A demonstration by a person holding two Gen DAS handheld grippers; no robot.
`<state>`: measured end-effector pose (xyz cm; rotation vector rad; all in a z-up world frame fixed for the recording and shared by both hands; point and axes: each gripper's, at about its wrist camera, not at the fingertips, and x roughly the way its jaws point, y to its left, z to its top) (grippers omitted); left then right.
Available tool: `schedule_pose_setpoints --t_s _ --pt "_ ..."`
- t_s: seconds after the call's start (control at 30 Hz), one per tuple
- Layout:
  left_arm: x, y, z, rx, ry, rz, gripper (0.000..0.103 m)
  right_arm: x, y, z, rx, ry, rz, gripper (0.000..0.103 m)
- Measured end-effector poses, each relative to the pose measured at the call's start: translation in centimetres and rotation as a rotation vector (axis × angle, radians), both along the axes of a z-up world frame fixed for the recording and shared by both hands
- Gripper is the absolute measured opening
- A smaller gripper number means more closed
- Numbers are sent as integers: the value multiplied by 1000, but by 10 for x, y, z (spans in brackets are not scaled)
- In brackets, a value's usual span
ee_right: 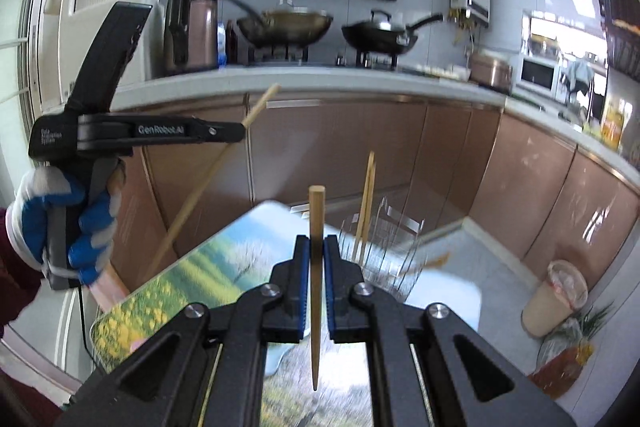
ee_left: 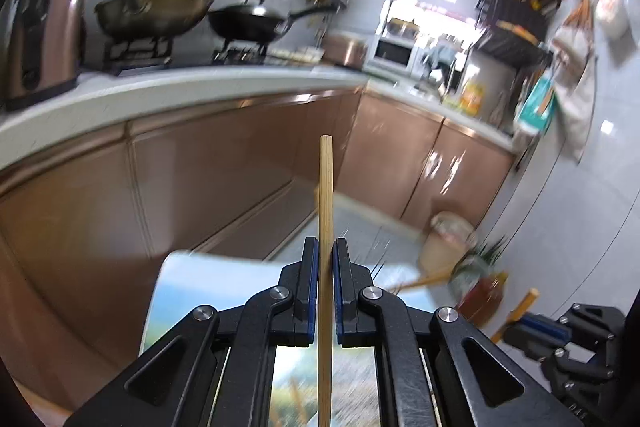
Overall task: Organize utensils
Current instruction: 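Lift both held chopsticks upright and carry them over the wire basket, then lower both chopsticks into the basket and open the left and right tools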
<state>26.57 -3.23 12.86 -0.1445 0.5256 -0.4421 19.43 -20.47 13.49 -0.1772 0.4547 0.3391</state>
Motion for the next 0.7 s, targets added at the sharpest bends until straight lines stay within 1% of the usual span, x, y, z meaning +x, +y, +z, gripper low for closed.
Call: schedule_pose_setpoints --t_s 0.1,0.2,0.33,0.4,0.47,0.63,0.7 --pt "20 -12 18 -59 -48 -23 6 22 -4 25 8 -55 -5 6" --pt "45 -24 30 -120 -85 -45 6 49 -9 42 18 -102 -22 6" --pt "84 -42 26 -206 -113 -53 6 85 -19 48 41 -147 -56 6" --pt "97 -48 19 -241 -124 -52 6 107 -25 41 60 -155 -71 6" --pt "113 -56 5 -274 -131 -47 6 123 -31 33 68 -154 -89 6" --pt "139 -71 -39 -322 -132 -3 6 158 -47 -11 91 -119 -140 6" --pt "148 -76 -58 -327 -125 12 6 168 -52 -28 89 -98 -155 6"
